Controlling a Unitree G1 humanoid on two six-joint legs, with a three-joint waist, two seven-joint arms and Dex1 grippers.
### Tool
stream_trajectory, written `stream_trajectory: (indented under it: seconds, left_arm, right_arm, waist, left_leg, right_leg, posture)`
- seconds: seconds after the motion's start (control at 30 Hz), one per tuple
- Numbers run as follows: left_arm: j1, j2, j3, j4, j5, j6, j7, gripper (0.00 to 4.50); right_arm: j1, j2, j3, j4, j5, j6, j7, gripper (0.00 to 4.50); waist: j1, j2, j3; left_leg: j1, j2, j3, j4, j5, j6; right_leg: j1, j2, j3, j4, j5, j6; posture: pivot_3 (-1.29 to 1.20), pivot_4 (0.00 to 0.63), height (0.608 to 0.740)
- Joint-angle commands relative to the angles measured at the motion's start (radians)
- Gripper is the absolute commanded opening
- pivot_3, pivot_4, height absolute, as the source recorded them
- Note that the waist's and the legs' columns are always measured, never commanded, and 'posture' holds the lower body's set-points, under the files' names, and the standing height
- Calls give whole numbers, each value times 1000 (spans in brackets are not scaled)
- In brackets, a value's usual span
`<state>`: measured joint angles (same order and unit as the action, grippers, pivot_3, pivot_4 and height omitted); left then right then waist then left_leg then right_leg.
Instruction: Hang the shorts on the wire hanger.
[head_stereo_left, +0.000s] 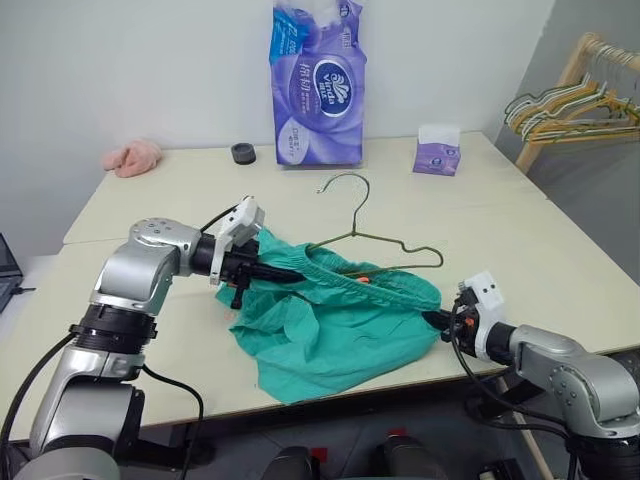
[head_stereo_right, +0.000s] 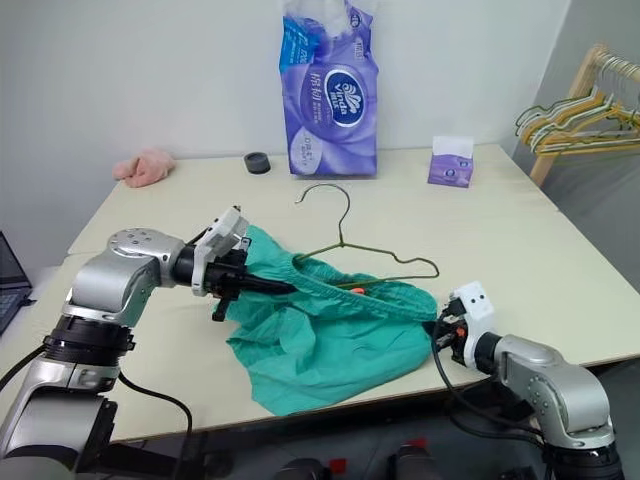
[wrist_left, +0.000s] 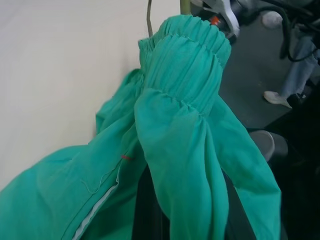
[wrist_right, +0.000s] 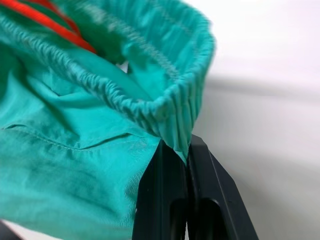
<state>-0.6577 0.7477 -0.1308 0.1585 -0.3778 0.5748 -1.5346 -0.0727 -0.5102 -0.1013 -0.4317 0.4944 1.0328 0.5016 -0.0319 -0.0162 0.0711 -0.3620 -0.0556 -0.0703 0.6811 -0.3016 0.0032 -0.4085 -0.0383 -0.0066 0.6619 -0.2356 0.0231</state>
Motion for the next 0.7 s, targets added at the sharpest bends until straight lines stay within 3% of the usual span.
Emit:
stream_trajectory:
  seconds: [0.03, 0.47, 0.7]
  left_arm:
    - [-6, 39, 12, -32, -22, 9, -27, 0]
    - [46, 112, -60, -27, 26, -37, -80, 0]
    - [62, 100, -88, 26, 108, -152, -23, 0]
  right_arm:
    - [-16, -31, -45, 14, -2, -22, 0, 10]
    - [4, -79, -71, 24, 4, -31, 12, 10]
    - [25, -223, -56, -53, -14, -64, 77, 10]
  waist:
    - [0, 0, 0]
    - [-1, 0, 0]
    - [-1, 1, 1]
  left_leg:
    - [0, 0, 0, 0, 0, 0]
    - [0, 0, 0, 0, 0, 0]
    - [0, 0, 0, 0, 0, 1]
  right_leg:
    - [0, 0, 0, 0, 0, 0]
    - [0, 0, 0, 0, 0, 0]
    - [0, 0, 0, -1, -1, 0]
  posture:
    - [-82, 29, 740]
    - [-87, 36, 740]
    - [-99, 41, 740]
